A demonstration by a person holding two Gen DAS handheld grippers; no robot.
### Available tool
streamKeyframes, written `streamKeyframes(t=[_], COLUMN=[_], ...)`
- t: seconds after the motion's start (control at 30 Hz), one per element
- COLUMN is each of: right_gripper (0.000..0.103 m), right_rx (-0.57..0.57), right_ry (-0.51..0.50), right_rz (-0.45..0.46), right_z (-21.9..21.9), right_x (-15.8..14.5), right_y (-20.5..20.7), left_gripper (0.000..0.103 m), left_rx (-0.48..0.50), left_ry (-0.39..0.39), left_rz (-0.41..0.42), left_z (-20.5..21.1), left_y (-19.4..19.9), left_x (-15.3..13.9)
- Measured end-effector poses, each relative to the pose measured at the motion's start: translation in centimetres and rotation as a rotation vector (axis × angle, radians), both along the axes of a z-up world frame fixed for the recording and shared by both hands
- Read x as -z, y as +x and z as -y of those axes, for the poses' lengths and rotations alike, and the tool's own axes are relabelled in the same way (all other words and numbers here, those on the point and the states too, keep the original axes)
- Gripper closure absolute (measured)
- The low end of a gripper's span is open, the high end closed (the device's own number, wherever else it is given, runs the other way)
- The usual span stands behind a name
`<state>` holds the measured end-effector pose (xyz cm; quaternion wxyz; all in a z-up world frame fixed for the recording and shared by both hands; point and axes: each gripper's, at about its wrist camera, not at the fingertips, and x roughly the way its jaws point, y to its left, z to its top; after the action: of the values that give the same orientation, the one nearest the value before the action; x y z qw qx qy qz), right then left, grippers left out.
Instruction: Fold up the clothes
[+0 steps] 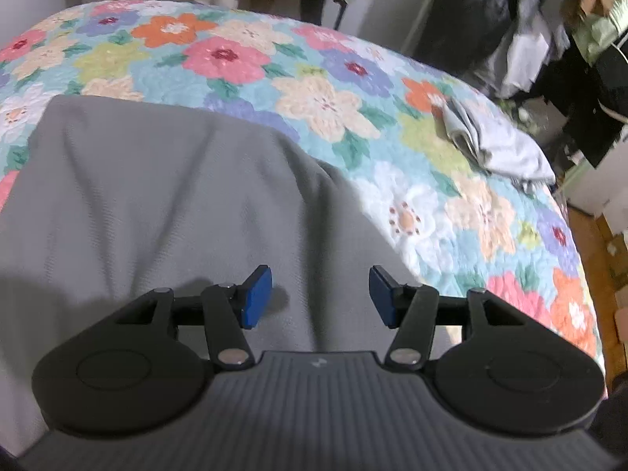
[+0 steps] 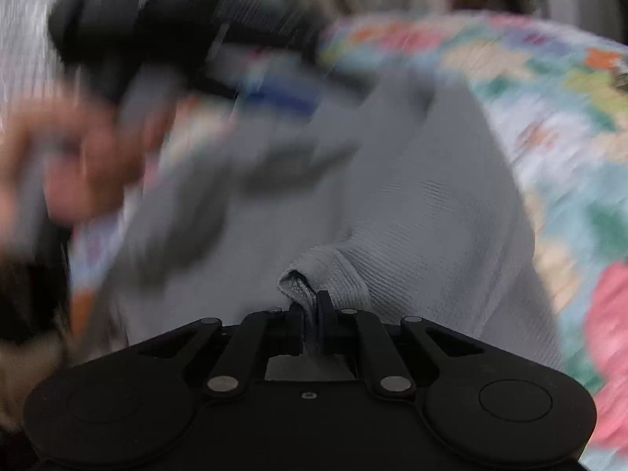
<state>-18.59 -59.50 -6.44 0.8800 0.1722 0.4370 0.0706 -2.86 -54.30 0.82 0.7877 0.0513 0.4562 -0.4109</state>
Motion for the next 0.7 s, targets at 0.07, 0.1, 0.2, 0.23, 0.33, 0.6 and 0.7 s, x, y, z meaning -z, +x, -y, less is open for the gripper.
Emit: streamKeyframes(t=[0.07, 0.1, 0.2, 0.23, 0.33, 0.6, 0.7], right_gripper=[0.094, 0.094, 0.089, 0.084, 0.08, 0.054, 0.053], right_rx=[-0.007, -0.001, -0.021, -0.038, -0.012, 0.378, 0.452], right_ry=[0.002, 0.026, 0.151, 0.16, 0.153, 0.265, 0.261], right_rz=[-0.045, -0.05, -0.097, -0.109, -0.095, 0.027, -0.006], right_z=[-0.3, 0.2, 1.8, 2.2, 3.5, 9.5, 10.7], right_x=[0.7, 0.7, 0.8, 0.8, 0.0, -1.5, -0.5], right_y=[0.4, 0.3, -0.5, -0.9, -2.0, -5.2, -4.4], left_gripper=[0.049, 0.049, 0.045, 0.045, 0.09, 0.102, 0.102], left_rx=[0.015, 0.022, 0.046, 0.055, 0.079, 0.081, 0.078], left_ry=[0.004, 0.006, 0.026, 0.049, 0.091, 0.059, 0.055], left_rz=[-0.028, -0.041, -0.079, -0.087, -0.113, -0.138, -0.158], left_z=[0.4, 0.5, 1.2, 1.6, 1.9, 0.0, -0.7], left_y=[-0.2, -0.4, -0.8, -0.9, -1.8, -2.7, -2.4], left_x=[0.8, 1.1, 2.4, 3.0, 4.7, 6.3, 6.7])
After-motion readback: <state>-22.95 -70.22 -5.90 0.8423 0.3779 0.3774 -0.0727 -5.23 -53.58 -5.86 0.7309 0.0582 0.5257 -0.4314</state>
